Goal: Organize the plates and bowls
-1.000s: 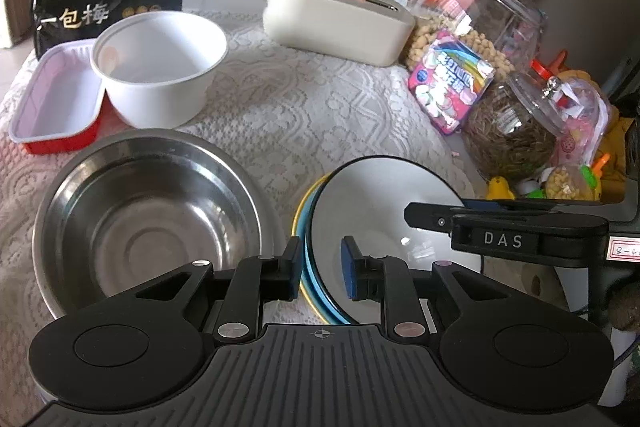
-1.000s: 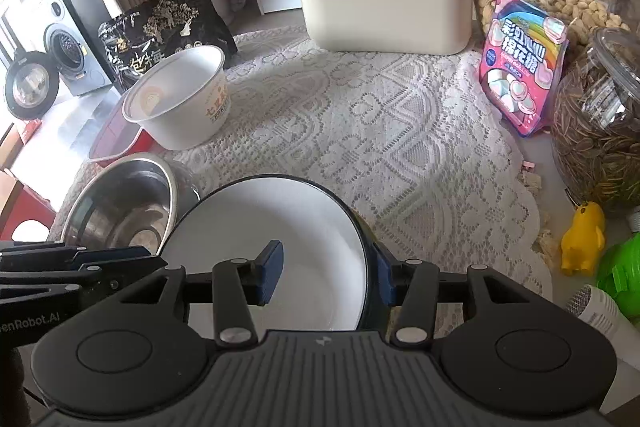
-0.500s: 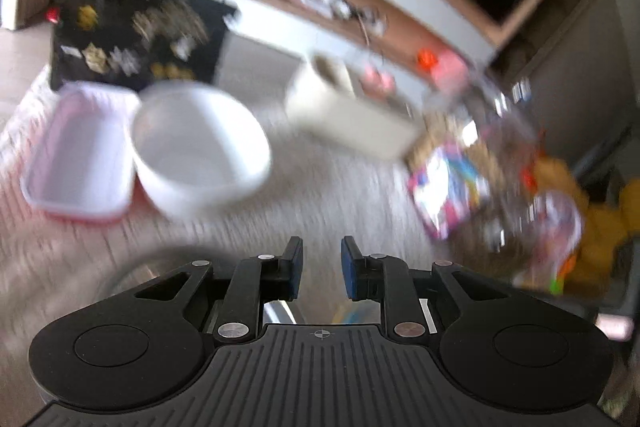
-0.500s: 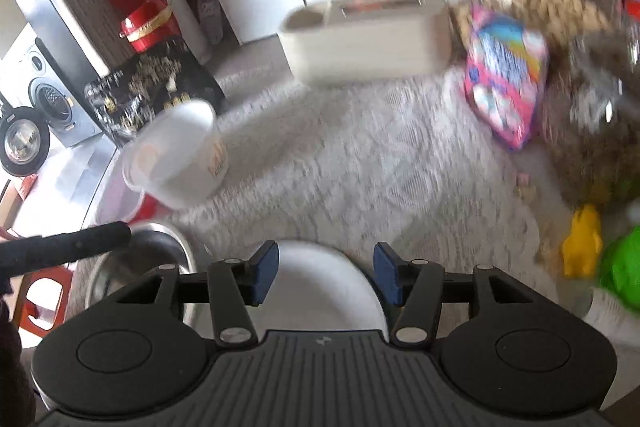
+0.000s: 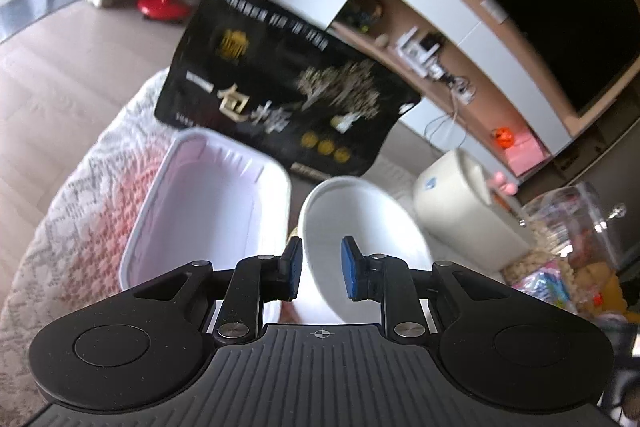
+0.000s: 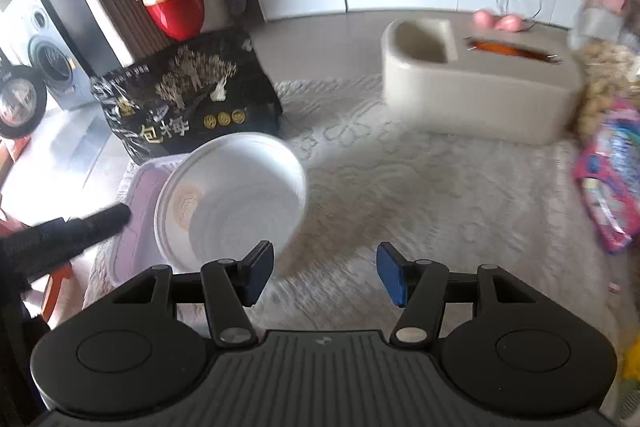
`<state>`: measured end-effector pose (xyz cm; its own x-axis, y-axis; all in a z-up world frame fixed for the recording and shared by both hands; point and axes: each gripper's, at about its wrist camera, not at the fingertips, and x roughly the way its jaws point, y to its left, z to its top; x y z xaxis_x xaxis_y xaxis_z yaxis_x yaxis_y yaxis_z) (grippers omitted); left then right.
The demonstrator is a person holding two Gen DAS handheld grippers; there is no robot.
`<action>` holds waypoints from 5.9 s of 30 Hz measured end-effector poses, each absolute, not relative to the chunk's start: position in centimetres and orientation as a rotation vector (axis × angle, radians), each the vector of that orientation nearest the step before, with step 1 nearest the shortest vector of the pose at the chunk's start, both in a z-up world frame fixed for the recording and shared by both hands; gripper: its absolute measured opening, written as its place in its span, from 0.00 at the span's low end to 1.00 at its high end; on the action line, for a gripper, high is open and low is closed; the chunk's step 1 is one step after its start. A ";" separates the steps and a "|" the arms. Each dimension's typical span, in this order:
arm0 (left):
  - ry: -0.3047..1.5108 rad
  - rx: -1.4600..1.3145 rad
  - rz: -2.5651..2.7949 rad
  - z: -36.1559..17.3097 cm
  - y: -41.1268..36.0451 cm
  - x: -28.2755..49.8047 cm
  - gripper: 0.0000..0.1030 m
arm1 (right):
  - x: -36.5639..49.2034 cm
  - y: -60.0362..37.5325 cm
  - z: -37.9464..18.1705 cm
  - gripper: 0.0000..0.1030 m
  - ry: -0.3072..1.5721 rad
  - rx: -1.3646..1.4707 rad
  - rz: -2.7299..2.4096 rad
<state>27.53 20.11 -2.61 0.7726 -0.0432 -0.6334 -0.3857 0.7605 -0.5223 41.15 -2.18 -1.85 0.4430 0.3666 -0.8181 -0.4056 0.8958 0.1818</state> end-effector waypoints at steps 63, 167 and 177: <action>0.928 -0.368 -0.065 -0.1 0.6 19.4 0.21 | 27.6 -21.4 -1.3 0.44 0.921 -0.046 0.413; 1.017 -0.386 -0.049 -5.6 -4.4 24.7 0.35 | 32.7 -25.2 -10.2 0.58 1.085 0.174 0.588; 0.996 -0.334 -0.037 -5.6 -5.3 24.6 0.41 | 33.1 -26.0 -11.0 0.58 1.112 0.252 0.631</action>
